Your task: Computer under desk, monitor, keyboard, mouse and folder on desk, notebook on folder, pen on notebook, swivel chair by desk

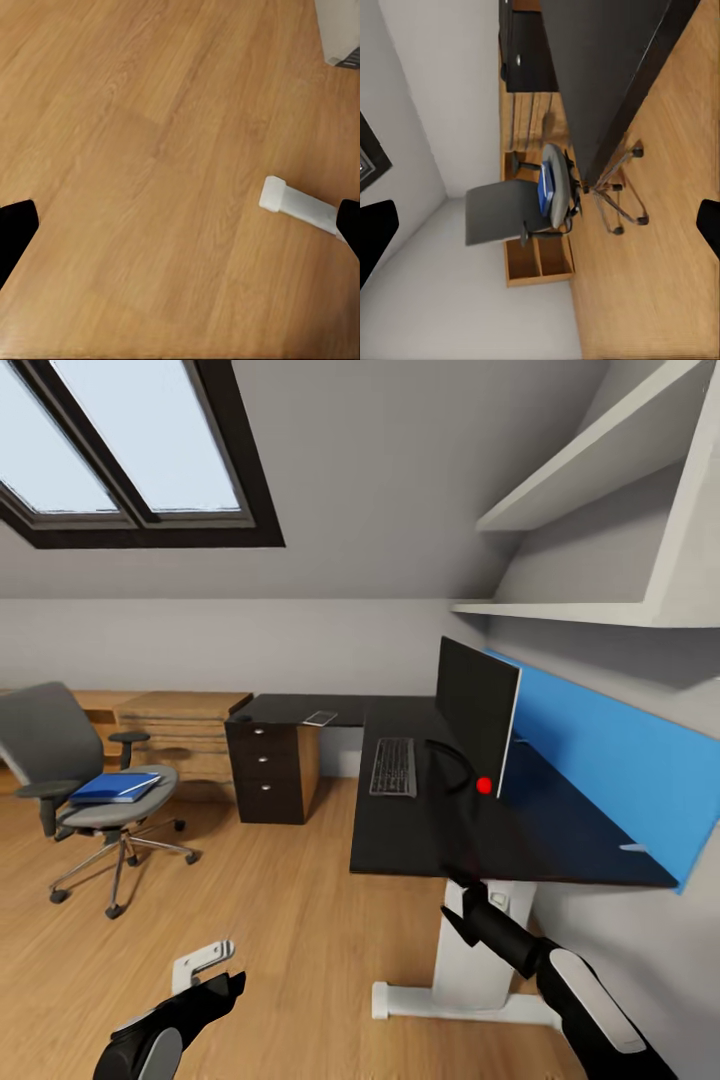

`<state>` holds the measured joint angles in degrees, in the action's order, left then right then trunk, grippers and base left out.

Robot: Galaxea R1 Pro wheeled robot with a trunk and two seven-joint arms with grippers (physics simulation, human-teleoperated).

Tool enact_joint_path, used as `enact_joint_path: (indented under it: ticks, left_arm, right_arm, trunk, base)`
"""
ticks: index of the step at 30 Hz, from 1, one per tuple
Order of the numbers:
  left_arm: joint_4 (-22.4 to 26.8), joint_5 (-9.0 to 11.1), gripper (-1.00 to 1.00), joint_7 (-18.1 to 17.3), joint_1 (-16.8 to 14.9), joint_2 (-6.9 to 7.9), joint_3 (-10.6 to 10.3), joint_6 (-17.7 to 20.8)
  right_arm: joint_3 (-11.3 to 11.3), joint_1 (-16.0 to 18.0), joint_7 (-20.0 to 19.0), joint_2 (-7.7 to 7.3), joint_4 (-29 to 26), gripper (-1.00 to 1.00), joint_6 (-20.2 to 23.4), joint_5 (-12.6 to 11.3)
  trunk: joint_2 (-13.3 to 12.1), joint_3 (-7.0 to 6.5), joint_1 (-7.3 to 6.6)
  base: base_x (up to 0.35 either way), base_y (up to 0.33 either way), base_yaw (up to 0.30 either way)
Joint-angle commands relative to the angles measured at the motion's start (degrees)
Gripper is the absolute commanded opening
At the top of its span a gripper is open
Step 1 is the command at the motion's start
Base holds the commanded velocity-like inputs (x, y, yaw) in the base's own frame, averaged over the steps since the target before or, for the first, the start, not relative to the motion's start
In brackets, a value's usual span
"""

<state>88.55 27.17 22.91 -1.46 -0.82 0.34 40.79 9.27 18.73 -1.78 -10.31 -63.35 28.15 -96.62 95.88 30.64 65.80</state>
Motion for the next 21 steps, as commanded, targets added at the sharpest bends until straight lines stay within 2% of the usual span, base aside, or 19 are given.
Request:
enact_joint_path:
  ticks: [1,5,6,7,9,10,11,12,13,14,15,16,18,19,21]
  left_arm:
    - [0.06,0.61,1.0,0.52,-0.04,-0.03,0.06,0.15]
    - [0.05,0.56,1.0,0.74,-0.04,-0.03,0.09,0.1]
    - [0.06,0.52,1.0,0.78,-0.04,-0.01,0.09,0.09]
    - [0.0,0.52,1.0,0.89,-0.04,-0.04,0.09,0.11]
    - [-0.13,0.52,1.0,0.95,-0.04,-0.05,0.03,0.09]
    - [-0.15,0.5,1.0,0.96,-0.04,-0.05,0.01,0.09]
    - [-0.17,0.48,1.0,0.97,-0.04,-0.06,-0.02,0.09]
    - [-0.18,0.47,1.0,0.97,-0.04,-0.06,-0.04,0.09]
    - [-0.19,0.45,1.0,0.98,-0.04,-0.08,-0.07,0.09]
    - [-0.22,0.47,1.0,0.99,-0.04,-0.1,-0.1,0.08]
    - [-0.24,0.48,1.0,0.99,-0.04,-0.11,-0.1,0.08]
    - [-0.26,0.53,1.0,0.99,-0.04,-0.12,-0.12,0.08]
    - [-0.35,0.57,1.0,1.05,-0.04,-0.14,-0.14,0.08]
    - [-1.84,0.53,1.0,0.98,-0.08,-0.14,-0.16,0.02]
    - [-3.49,0.48,1.0,0.92,-0.1,-0.18,-0.19,-0.22]
  right_arm:
    - [0.11,0.02,-0.17,0.01,0.04,1.0,0.02,0.48]
    - [0.54,0.07,-0.1,0.33,0.02,1.0,-0.14,4.49]
    - [1.13,0.07,-0.09,0.65,0.01,1.0,-0.18,6.42]
    - [2.48,0.06,-0.12,1.12,0.0,1.0,-0.28,10.78]
    - [4.13,0.04,-0.14,1.41,0.02,1.0,-0.35,17.76]
    - [4.54,0.02,-0.14,1.47,0.03,1.0,-0.36,19.71]
    - [5.53,-0.04,-0.11,1.55,0.08,1.0,-0.37,23.75]
    - [6.17,-0.09,-0.09,1.6,0.13,1.0,-0.39,25.82]
    - [7.78,-0.17,-0.05,1.73,0.38,1.0,-0.46,29.89]
    - [10.6,-0.3,0.11,2.09,1.37,1.0,-1.03,35.5]
    - [11.49,-0.35,0.27,2.24,1.88,1.0,-1.41,37.11]
    - [13.16,-0.46,0.84,2.5,3.21,1.0,-2.45,39.82]
    - [15.49,-0.81,2.66,2.87,5.51,1.0,-4.48,42.63]
    - [18.88,-1.23,7.3,3.22,7.94,1.0,-7.28,44.46]
    - [20.9,-1.46,10.54,3.3,8.9,1.0,-8.47,44.93]
  trunk:
    - [0.04,0.06,-0.04]
    - [0.04,0.06,-0.04]
    - [0.04,0.06,-0.04]
    - [-0.37,-0.12,-0.26]
    - [-1.17,-0.48,-0.7]
    - [-1.57,-0.66,-0.92]
    - [-1.97,-0.84,-1.14]
    - [-2.37,-1.02,-1.36]
    - [-2.77,-1.2,-1.58]
    - [-3.17,-1.38,-1.8]
    - [-3.57,-1.56,-2.02]
    - [-3.98,-1.73,-2.24]
    - [-4.78,-2.09,-2.68]
    - [-5.18,-2.27,-2.9]
    - [-5.98,-2.63,-3.33]
  base:
    - [-0.333,0.0,0.0]
    - [-0.171,0.0,0.0]
    - [-0.057,0.0,0.0]
    - [-0.029,0.0,0.0]
    - [-0.015,0.0,0.0]
    - [-0.01,0.0,0.0]
    - [-0.006,0.0,0.0]
    - [-0.005,0.0,0.0]
    - [-0.003,0.0,0.0]
    - [-0.002,0.0,0.0]
    - [-0.001,0.0,0.0]
    - [0.0,0.0,0.0]
    - [0.0,0.0,0.0]
    - [0.0,0.0,0.0]
    - [0.0,0.0,0.0]
